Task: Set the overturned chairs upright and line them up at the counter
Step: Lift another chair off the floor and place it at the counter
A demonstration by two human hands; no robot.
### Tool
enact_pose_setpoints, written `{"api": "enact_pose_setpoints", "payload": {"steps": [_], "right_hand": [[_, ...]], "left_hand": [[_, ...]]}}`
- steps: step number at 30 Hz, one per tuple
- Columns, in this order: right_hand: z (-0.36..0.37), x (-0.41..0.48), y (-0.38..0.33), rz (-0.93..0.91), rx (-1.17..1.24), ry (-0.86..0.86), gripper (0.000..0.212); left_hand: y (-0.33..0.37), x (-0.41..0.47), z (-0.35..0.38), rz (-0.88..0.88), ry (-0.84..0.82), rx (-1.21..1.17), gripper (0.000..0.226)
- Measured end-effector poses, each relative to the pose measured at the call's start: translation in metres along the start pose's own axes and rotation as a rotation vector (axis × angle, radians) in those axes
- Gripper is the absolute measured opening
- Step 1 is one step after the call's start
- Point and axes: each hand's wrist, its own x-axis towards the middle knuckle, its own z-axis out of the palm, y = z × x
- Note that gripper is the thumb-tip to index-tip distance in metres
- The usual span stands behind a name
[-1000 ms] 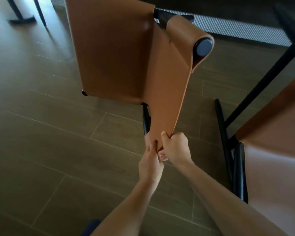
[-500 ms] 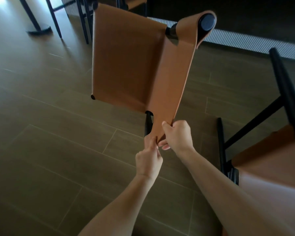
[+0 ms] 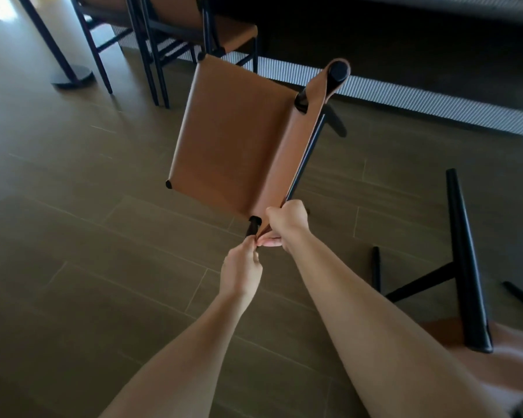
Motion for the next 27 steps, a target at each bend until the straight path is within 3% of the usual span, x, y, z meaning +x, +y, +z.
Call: {"api": "enact_pose_setpoints", "payload": {"steps": [10,13,27], "right_hand": [[-0.05,0.068,-0.135,0.104,-0.079,0.067,0.022],[-0.065,0.088,-0.166,0.159,-0.087,0.063,0.01],[-0.135,0.156,-0.212,0.212,-0.073,0.021,0.007]], "left_hand": [[0.092,0.109,-0.056,0.082,-0.111,0.026,0.011],[0.117,0.136,-0.065,0.083,-0.159,0.013,0.013],[0.191,0.207,-0.066,0.18,-0.223,0.156,0.015]]}}
